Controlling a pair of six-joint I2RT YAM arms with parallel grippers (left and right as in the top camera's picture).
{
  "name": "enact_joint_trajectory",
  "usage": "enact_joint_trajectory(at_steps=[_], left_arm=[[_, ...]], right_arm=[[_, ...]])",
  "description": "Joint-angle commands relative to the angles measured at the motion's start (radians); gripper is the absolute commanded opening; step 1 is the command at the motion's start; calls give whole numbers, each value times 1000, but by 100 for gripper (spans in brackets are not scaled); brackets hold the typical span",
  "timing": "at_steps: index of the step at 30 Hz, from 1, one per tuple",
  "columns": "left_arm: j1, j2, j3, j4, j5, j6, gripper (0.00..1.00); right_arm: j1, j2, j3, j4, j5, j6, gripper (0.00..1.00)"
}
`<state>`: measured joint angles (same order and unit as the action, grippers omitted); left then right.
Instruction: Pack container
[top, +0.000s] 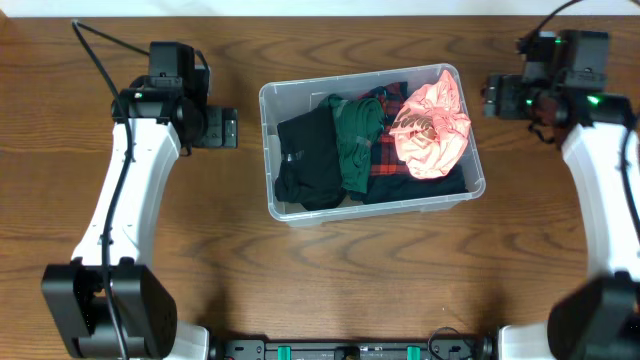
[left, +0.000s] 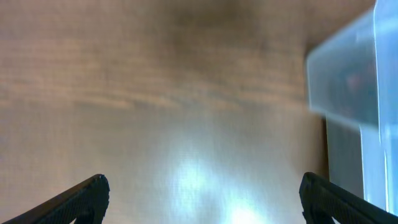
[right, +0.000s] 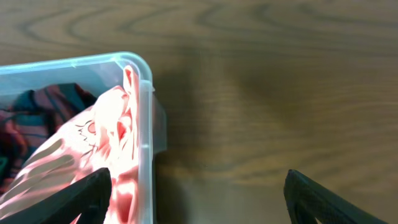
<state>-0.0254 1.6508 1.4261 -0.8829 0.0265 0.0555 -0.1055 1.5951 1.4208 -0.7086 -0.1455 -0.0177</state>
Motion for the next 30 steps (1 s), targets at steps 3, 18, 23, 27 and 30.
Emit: enact_joint_trajectory(at_steps=[3, 18, 23, 27, 30], left_arm=[[-6, -161, -40, 2, 114, -5, 98], [-7, -1040, -479, 64, 113, -65, 98], [-7, -1196, -526, 31, 112, -64, 98], [-7, -1228, -526, -37, 112, -64, 98], [-7, -1227, -526, -82, 112, -64, 98]], right_arm=[[-6, -180, -42, -60, 97, 50, 84], [-6, -906, -618, 35, 157, 137, 99], [-5, -1051, -705, 6, 156, 137, 99], [-6, -1065, -708, -99, 156, 137, 99], [-6, -1065, -709, -182, 156, 137, 99]])
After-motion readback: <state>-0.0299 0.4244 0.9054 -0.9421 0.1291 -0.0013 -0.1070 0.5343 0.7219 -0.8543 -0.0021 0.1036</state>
